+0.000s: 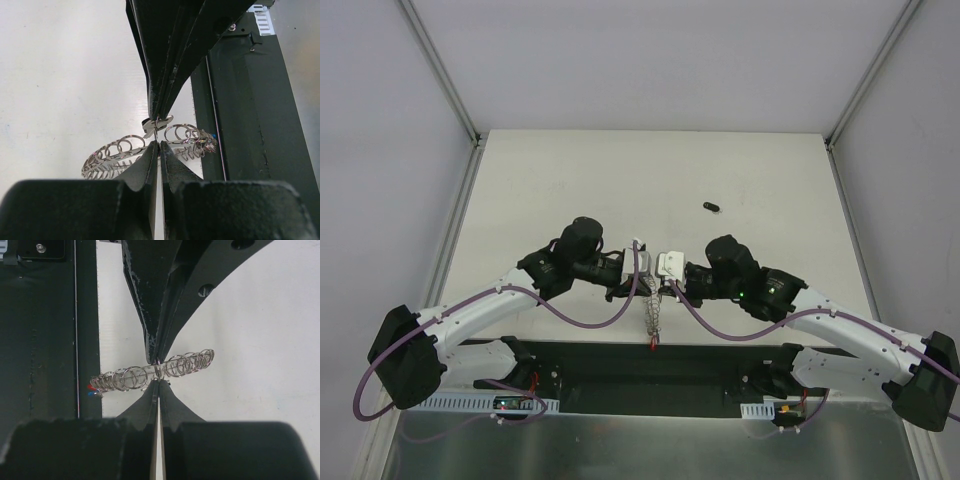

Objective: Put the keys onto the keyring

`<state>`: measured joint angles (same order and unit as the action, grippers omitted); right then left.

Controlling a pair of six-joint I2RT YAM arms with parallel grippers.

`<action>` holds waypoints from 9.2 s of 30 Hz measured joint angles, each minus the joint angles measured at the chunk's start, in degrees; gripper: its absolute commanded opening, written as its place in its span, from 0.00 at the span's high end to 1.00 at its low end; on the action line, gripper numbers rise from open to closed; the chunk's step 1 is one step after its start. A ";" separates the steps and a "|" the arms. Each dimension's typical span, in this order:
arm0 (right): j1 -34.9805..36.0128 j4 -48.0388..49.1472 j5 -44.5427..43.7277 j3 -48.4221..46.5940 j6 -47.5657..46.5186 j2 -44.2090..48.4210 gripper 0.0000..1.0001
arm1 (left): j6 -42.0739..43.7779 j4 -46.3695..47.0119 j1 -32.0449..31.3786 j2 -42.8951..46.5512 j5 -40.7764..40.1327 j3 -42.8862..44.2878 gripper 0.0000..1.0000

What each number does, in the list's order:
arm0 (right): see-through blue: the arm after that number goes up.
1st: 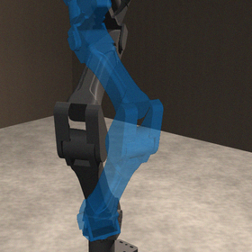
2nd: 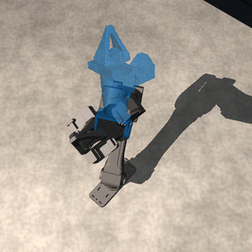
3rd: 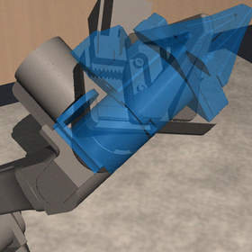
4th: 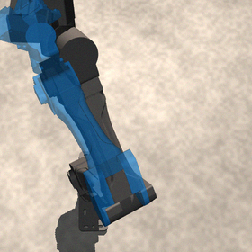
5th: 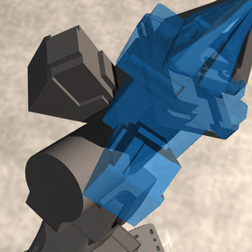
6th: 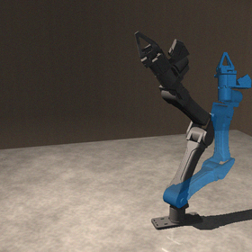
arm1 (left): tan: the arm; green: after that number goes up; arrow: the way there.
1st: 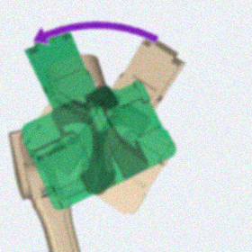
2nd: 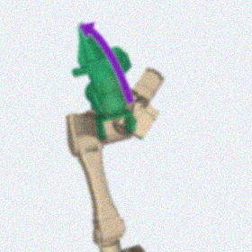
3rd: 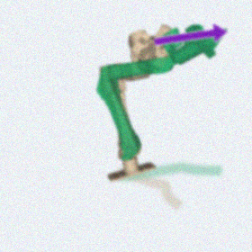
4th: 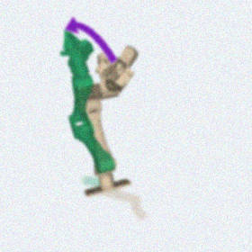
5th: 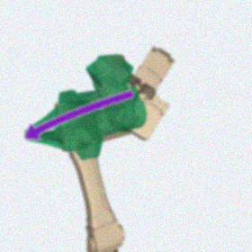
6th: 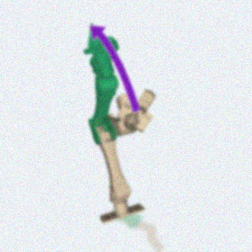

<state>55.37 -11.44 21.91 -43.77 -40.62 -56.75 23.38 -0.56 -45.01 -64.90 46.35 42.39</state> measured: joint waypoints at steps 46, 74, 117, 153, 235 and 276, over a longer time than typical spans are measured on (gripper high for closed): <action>0.02 -0.42 -4.79 -0.04 -0.92 0.39 0.88 | -16.11 11.21 -0.04 -1.99 -4.22 -1.73 1.00; -0.92 3.21 -9.51 2.62 1.27 2.71 0.71 | -20.46 21.86 -0.07 1.57 -9.81 -6.32 1.00; -8.76 8.44 4.28 4.63 8.39 1.70 0.99 | -21.94 24.90 -0.44 2.38 -11.91 -7.39 1.00; -6.05 4.83 -1.03 4.02 4.52 0.72 0.99 | -29.94 46.40 -3.37 5.35 -28.00 -16.83 0.72; -3.39 4.68 -2.01 0.92 0.94 -1.92 0.99 | -36.37 24.28 6.29 1.86 -7.26 -9.60 1.00; -4.28 4.15 -3.58 1.05 2.36 -3.13 0.99 | -42.36 46.45 -2.51 8.83 -33.57 -23.54 0.57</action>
<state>51.09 -7.29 18.33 -42.72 -38.26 -59.88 -18.98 45.89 -47.53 -56.07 12.78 18.85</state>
